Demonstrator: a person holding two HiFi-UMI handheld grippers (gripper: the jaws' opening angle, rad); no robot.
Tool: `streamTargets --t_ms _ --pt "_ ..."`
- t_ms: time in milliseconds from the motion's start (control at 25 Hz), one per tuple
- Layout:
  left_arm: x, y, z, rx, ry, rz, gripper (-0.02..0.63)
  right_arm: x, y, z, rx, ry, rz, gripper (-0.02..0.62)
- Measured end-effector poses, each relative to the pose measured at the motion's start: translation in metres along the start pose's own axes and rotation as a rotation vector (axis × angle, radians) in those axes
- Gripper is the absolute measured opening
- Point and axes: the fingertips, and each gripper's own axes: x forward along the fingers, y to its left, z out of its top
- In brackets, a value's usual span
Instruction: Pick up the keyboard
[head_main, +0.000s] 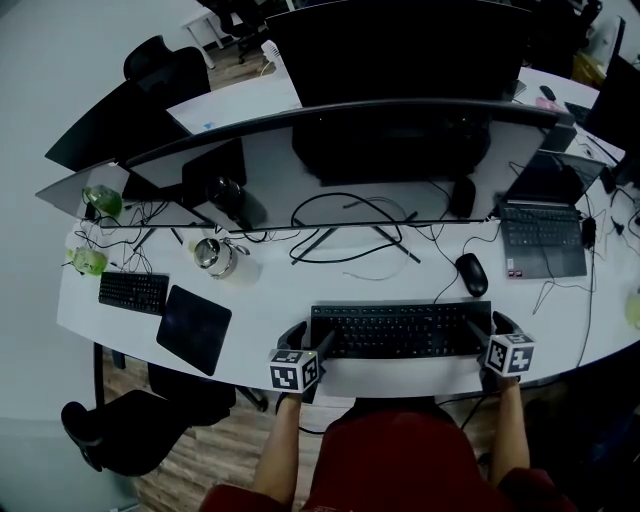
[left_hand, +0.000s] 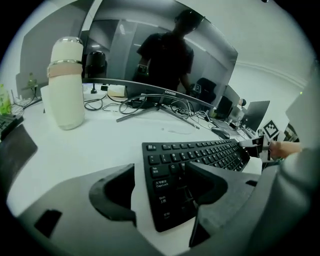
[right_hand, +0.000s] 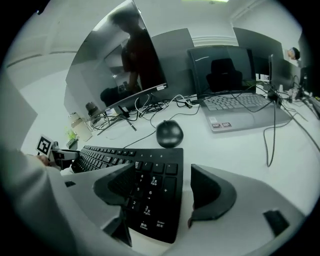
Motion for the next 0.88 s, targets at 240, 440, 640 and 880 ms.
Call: streamTargets --t_ms 240,440,640,880 --pt "0.0054 -0.0003 -0.0003 -0.019 0.025 -0.050 0.311 0.0008 0.0015 -0.0028 0.058 0.014 0.051 0.324" --pt "0.0077 -0.0020 -0.0001 -0.021 0.042 -0.082 0.310 0.0033 0.0067 -0.0044 0.024 0.067 0.066 0.324" --pt "0.0095 -0.0044 -0.0016 -0.031 0.067 -0.094 0.281 0.0049 0.0054 -0.0056 0.031 0.064 0.044 0.317" --pt "0.0090 -0.0053 -0.0012 -0.031 0.062 -0.089 0.278 0.0026 0.0036 -0.0043 0.054 0.046 0.033 0.303"
